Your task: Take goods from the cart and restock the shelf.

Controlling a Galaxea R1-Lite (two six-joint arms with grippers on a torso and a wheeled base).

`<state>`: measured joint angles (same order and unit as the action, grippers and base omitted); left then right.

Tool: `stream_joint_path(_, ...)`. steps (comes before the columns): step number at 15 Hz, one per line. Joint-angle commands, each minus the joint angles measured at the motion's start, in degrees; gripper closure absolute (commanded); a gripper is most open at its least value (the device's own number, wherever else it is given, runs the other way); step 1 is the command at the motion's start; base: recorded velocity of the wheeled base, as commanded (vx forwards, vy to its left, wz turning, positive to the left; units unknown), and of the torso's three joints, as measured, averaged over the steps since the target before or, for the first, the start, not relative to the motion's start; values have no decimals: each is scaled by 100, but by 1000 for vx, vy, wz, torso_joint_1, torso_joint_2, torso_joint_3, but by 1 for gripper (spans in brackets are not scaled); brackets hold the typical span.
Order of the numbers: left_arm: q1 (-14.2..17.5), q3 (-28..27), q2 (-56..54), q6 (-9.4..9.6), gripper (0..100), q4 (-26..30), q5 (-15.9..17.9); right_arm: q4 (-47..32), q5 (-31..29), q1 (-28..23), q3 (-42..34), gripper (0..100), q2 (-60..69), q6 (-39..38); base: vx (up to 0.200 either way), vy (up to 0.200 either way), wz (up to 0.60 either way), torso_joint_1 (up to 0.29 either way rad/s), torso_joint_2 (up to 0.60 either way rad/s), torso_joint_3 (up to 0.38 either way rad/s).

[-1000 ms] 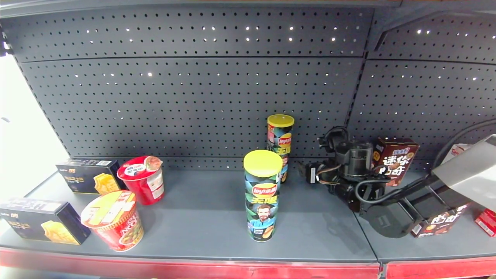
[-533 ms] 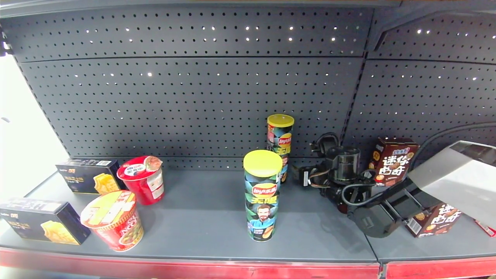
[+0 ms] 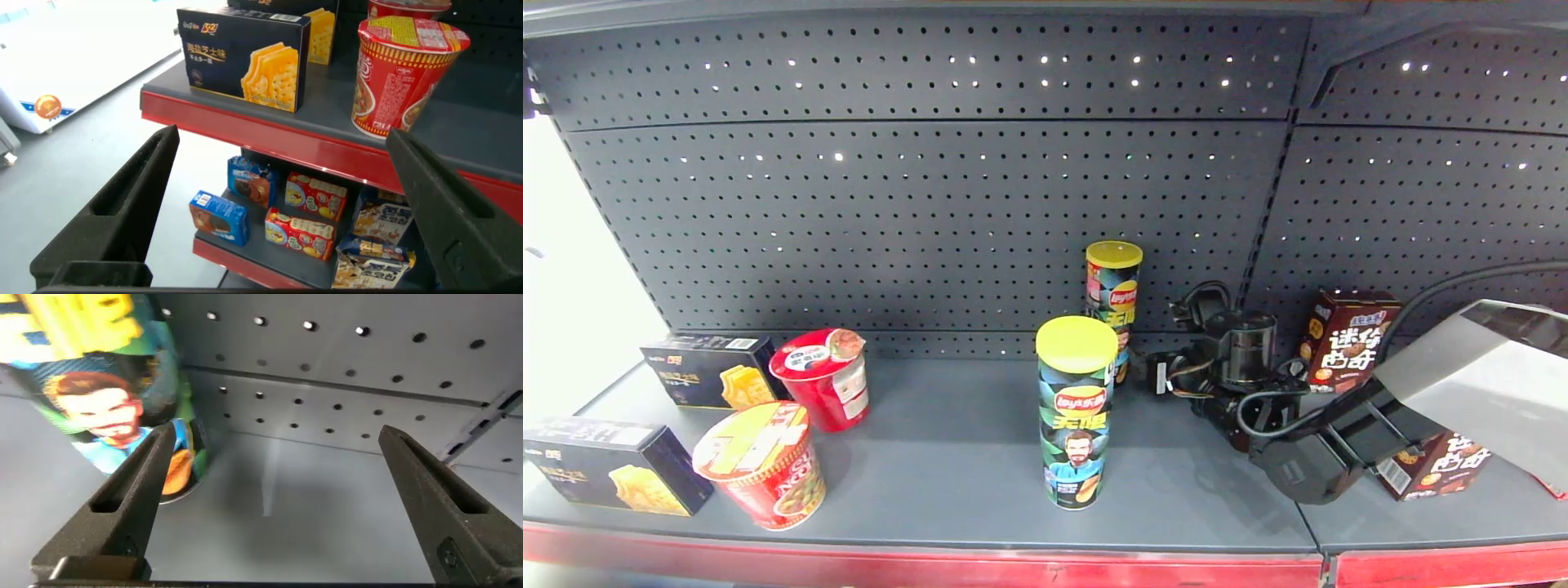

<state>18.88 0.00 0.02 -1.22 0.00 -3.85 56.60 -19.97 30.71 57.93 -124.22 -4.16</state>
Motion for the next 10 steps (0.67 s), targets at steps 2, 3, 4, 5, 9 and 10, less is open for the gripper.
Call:
stream_joint_path(2, 1, 0, -2, -1, 0, 0, -1, 26, 2, 76, -36, 0, -6, -6, 0, 0, 0, 0, 0, 0)
stream_joint_path(3, 1, 0, -2, -1, 0, 0, -1, 44, 2, 84, -36, 0, -6, -6, 0, 0, 0, 0, 0, 0)
stream_joint_path(4, 1, 0, -2, -1, 0, 0, -1, 44, 2, 111, -36, 0, -6, 3, 0, 0, 0, 0, 0, 0)
stream_joint_path(5, 1, 0, -2, -1, 0, -9, -1, 44, 2, 120, -36, 0, -6, 3, 0, 0, 0, 0, 0, 0)
stream_joint_path(9, 1, 0, -2, -1, 0, 0, -1, 132, 2, 190, -106, 0, 12, 11, 0, 0, 0, 0, 0, 0)
stream_joint_path(10, 1, 0, -2, -1, 0, -9, -1, 141, 2, 234, -106, 0, 12, 3, 0, 0, 0, 0, 0, 0)
